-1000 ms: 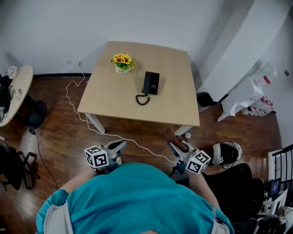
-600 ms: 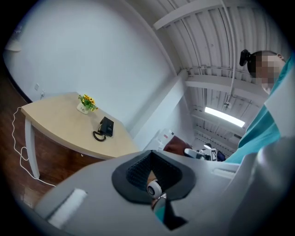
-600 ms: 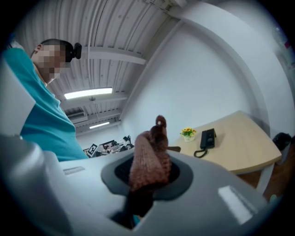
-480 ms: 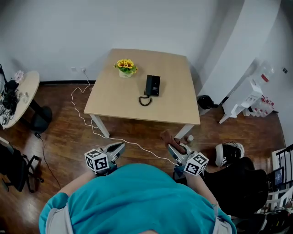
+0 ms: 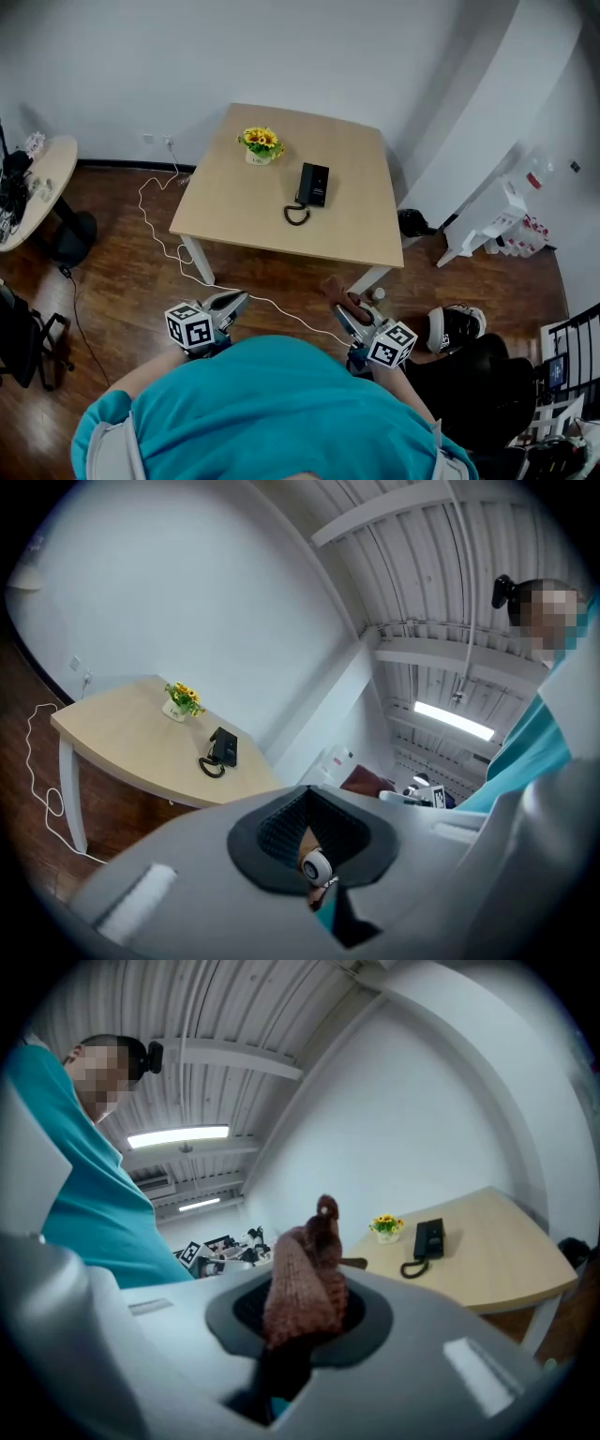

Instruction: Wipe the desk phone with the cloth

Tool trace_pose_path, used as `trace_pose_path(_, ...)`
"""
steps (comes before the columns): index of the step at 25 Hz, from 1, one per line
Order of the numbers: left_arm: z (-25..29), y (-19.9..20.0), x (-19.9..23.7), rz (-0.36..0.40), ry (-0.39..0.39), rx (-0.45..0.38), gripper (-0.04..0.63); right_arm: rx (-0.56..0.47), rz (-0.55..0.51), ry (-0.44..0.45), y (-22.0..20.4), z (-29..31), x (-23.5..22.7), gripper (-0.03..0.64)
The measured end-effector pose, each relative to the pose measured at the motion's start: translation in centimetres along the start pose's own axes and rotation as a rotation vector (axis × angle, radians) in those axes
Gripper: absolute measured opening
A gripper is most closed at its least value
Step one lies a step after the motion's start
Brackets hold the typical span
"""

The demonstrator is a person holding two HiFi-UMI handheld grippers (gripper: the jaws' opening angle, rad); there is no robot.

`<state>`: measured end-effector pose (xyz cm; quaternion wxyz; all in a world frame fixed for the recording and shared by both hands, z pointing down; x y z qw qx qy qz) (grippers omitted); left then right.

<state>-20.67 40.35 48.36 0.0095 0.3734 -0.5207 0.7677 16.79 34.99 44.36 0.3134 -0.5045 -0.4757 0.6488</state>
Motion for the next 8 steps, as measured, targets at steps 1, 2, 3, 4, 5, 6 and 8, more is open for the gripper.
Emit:
trace_pose_path(1,0.03,-0.03,0.0,-0.002,-0.002,0.0,0.005,0.004,0.0,-0.001,-0.03,-0.02,0.03,0.055)
trace_pose_path(2,0.05,-0.03,0.04,-0.005,-0.002,-0.002,0.005,0.01,0.0,-0.001,-0.06,-0.01,0.04,0.055)
trace_pose_path(3,0.1,0.02,0.11,-0.009,0.0,-0.005,0.005,0.016,-0.002,0.001,-0.08,0.02,0.01,0.055)
trace_pose_path(4,0.2,0.09,0.17,-0.012,0.003,-0.009,0.005,0.022,-0.006,0.003,-0.07,0.04,-0.06,0.055)
trace_pose_path(5,0.34,0.15,0.21,-0.014,0.005,-0.011,0.005,0.026,-0.01,0.006,-0.05,0.04,-0.17,0.055)
trace_pose_path(6,0.49,0.19,0.23,-0.015,0.007,-0.012,0.005,0.028,-0.013,0.008,-0.01,0.0,-0.3,0.055)
trace_pose_path(8,0.82,0.25,0.22,-0.015,0.008,-0.012,0.005,0.029,-0.017,0.01,0.1,-0.14,-0.57,0.055)
Point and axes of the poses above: the fingertips, and each gripper's own axes: z forward along the fingers, x to its left, y out of its top, the point moved 10 cm from there along -z, backward along the fingers, and after that the axes turned 9 degrees about y, right-handed, at the moved point
